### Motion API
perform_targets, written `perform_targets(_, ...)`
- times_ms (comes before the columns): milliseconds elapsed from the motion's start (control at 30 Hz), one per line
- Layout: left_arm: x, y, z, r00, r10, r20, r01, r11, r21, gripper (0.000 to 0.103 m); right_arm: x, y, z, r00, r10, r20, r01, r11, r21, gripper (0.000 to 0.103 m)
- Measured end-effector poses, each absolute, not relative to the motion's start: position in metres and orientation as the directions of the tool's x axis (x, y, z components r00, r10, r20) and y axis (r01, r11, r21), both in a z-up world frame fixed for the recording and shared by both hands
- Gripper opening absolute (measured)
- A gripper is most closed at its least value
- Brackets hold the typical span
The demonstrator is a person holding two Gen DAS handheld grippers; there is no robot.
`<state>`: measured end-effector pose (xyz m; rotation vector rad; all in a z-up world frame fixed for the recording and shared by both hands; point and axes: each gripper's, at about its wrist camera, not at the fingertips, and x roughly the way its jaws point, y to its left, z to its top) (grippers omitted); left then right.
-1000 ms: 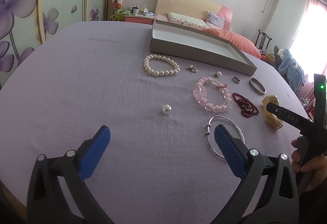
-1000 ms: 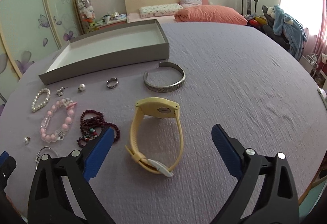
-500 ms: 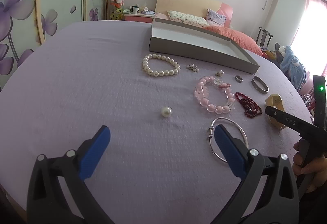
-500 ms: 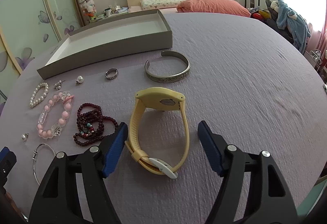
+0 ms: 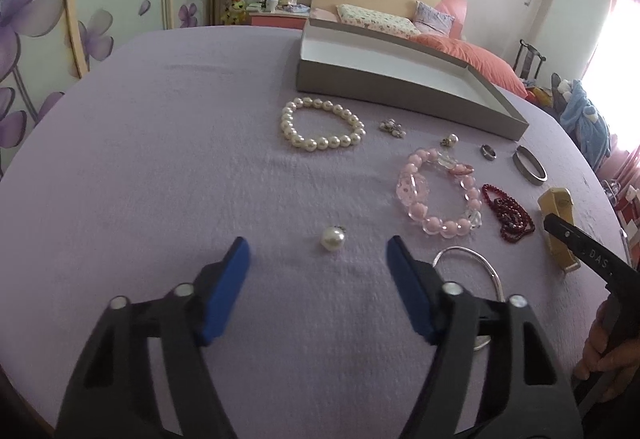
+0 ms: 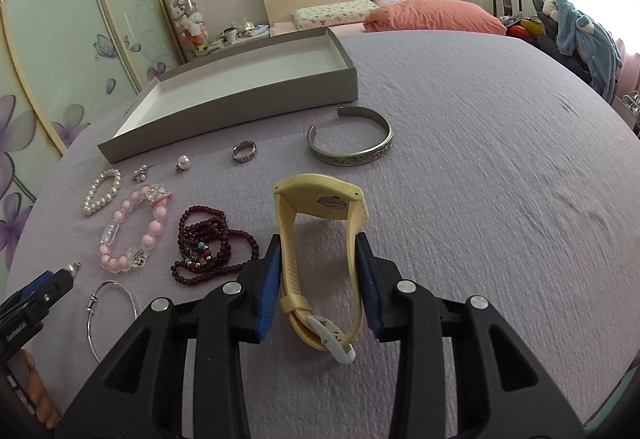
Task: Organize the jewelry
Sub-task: 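Grasp the pearl earring with the left tool while the right tool lifts the yellow watch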
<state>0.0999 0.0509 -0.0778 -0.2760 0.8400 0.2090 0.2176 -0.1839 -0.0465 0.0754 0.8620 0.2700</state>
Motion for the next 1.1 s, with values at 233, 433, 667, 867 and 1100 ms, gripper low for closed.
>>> perform_targets(233,0.111,0.046,-0.076,0.637,0.074,-0.768,-0.278,0.95,-0.139,0.04,0.217,-0.184,-0.047,0.614,0.278,-0.739,-0.212,0.96,0.186,0.037)
perform_targets(433,0.117,0.038,-0.077,0.634,0.075,-0.769,-0.258,0.959,-0.119,0.023,0.217,-0.185,-0.047,0.61,0.285,-0.739,-0.213,0.958,0.194,0.038)
perform_targets(667,0.121,0.036,-0.077,0.634,0.085,-0.769,-0.268,0.957,-0.115,0.014,0.215,-0.184,-0.047,0.605,0.296,-0.739,-0.218,0.954,0.204,0.038)
perform_targets(867,0.12,0.036,-0.077,0.642,0.085,-0.762,-0.264,0.957,-0.117,0.013,0.214,-0.186,-0.046,0.604,0.303,-0.737,-0.221,0.952,0.21,0.038)
perform_targets(1100,0.115,0.041,-0.075,0.648,0.076,-0.758,-0.268,0.954,-0.134,0.013,0.212,-0.185,-0.041,0.613,0.308,-0.728,-0.231,0.951,0.207,0.038)
